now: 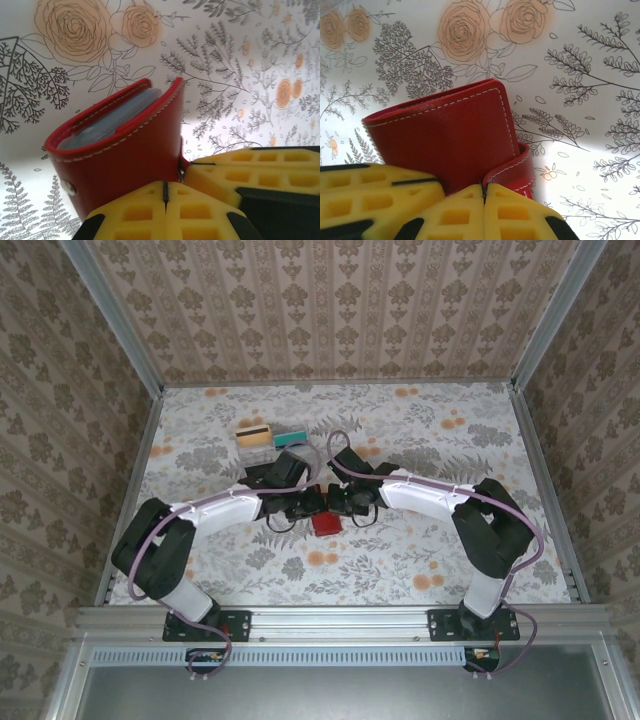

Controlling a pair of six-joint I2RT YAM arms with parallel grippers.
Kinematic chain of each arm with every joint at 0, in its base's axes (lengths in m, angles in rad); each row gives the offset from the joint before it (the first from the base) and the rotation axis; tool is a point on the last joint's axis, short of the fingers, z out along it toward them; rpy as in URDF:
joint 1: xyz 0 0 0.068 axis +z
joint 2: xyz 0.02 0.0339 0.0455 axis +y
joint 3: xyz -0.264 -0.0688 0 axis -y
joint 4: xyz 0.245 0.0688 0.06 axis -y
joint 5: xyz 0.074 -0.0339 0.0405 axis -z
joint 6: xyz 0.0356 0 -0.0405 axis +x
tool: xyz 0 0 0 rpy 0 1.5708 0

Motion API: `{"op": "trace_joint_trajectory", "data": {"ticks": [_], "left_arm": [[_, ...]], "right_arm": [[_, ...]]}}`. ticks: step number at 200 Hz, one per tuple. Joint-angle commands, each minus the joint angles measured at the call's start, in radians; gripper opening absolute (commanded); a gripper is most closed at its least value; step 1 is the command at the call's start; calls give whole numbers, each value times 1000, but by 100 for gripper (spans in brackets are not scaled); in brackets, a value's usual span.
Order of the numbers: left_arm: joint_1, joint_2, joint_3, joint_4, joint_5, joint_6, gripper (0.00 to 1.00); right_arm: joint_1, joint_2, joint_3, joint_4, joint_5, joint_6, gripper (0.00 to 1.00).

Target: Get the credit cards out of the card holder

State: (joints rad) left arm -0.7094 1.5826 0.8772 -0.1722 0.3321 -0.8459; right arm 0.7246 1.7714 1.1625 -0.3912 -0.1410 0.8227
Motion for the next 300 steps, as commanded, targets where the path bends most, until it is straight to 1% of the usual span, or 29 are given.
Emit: {"op": "trace_joint_trajectory", "data": {"ticks": [1,30,60,73,89,93,97,109,114,124,128,131,144,151,156,176,189,196,200,209,245,274,300], "left_arm": [[-8,38,21,-28,-12,-13,0],[-7,67,2,-59,-46,-4,0],[-7,91,-6,-51,-44,5,0],[-7,80,-1,-60,-50,11,0],[3,31,7,-83,-69,23,0],[7,16,10,-92,-77,27,4],[13,-2,13,-102,-85,31,9],[37,-62,16,-132,-111,40,31],[50,-89,16,-147,-123,43,43],[80,-142,14,-172,-136,48,56],[93,-164,10,-176,-137,52,59],[103,-181,9,-180,-136,51,63],[138,-256,-3,-191,-141,56,75],[153,-298,-4,-200,-148,61,76],[164,-326,-4,-210,-154,65,80],[211,-421,-8,-240,-167,83,80],[243,-468,-17,-245,-158,89,81],[246,-488,-23,-245,-147,92,81],[276,-496,-26,-248,-142,93,81],[286,-510,-33,-249,-138,97,81],[288,-508,-61,-242,-99,88,81],[280,-490,-84,-220,-66,86,81],[262,-459,-86,-210,-47,98,81]], "right_arm": [[0,-30,-11,57,-37,24,0],[-11,-69,-40,68,-44,25,0],[-17,-100,-63,75,-55,24,0],[-20,-106,-61,64,-58,20,0],[-21,-119,-63,60,-62,19,0],[-21,-124,-62,61,-64,19,0],[-22,-127,-60,61,-67,18,0],[-22,-141,-57,59,-71,12,0],[-22,-145,-53,57,-74,10,0],[-23,-152,-45,53,-83,9,0],[-22,-155,-42,55,-89,9,0],[-21,-157,-39,56,-94,9,0],[-19,-159,-26,69,-126,12,0],[-14,-159,-16,82,-145,14,0],[-10,-160,-8,90,-160,15,0],[17,-162,34,127,-205,6,0],[39,-159,67,126,-210,-9,0],[46,-159,76,129,-213,-14,0],[49,-158,80,132,-213,-16,0],[50,-159,80,130,-206,-16,0],[35,-165,36,82,-128,-28,0],[-10,-195,-28,29,-44,-51,0],[-59,-215,-72,-45,46,-119,0]]}}
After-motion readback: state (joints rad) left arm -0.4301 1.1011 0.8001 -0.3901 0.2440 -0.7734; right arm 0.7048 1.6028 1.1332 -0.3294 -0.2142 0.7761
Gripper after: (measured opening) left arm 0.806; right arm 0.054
